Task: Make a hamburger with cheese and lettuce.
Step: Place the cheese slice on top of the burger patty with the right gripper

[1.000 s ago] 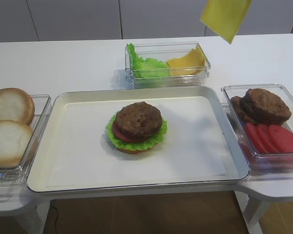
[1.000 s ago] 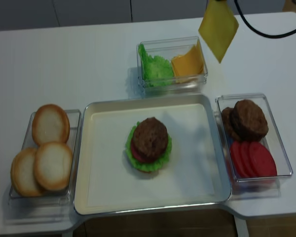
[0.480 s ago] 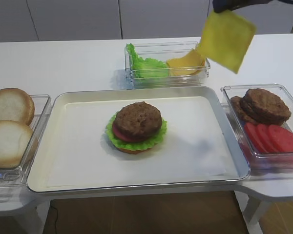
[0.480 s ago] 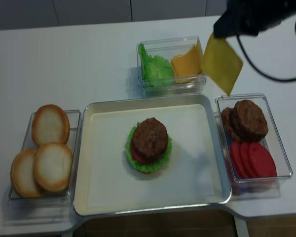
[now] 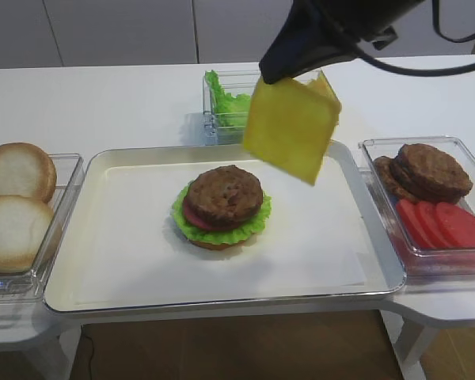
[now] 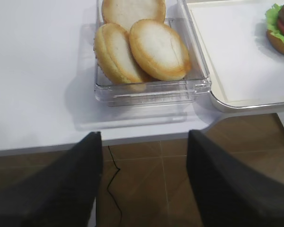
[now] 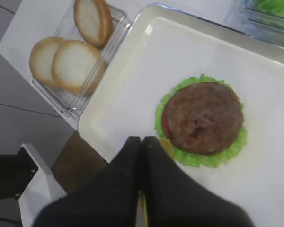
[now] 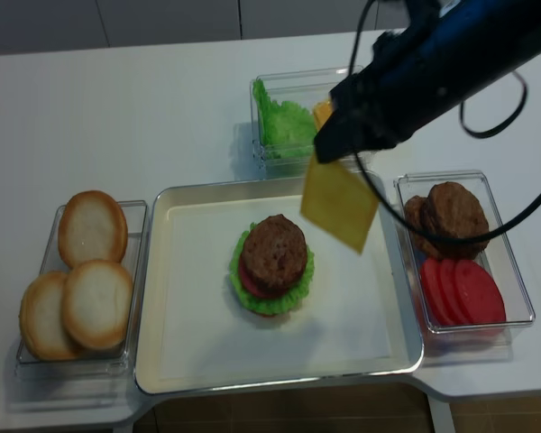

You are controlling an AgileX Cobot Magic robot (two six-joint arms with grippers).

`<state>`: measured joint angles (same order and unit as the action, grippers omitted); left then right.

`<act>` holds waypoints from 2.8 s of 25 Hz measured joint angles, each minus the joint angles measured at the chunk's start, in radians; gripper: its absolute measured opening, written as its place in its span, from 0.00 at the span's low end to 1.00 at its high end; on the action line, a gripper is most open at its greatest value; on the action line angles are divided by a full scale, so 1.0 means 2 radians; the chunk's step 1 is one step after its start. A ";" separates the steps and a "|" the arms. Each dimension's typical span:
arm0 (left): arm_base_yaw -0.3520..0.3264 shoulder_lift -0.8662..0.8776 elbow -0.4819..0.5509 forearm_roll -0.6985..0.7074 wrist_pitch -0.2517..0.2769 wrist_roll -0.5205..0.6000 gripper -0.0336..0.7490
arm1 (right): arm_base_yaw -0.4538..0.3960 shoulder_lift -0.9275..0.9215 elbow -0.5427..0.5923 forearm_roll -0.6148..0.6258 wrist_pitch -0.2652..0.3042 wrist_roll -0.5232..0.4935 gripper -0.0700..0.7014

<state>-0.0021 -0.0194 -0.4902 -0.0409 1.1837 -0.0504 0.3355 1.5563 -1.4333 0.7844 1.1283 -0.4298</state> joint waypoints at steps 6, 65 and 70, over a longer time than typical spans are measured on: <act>0.000 0.000 0.000 0.000 0.000 0.000 0.58 | 0.051 0.000 0.001 -0.001 -0.020 -0.001 0.10; 0.000 0.000 0.000 0.000 0.000 0.000 0.58 | 0.079 0.152 0.002 0.069 -0.089 -0.110 0.10; 0.000 0.000 0.000 0.000 0.000 0.000 0.58 | 0.079 0.152 0.002 0.066 -0.091 -0.118 0.10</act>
<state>-0.0021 -0.0194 -0.4902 -0.0409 1.1837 -0.0504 0.4928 1.8595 -1.4292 0.9160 0.9466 -0.6665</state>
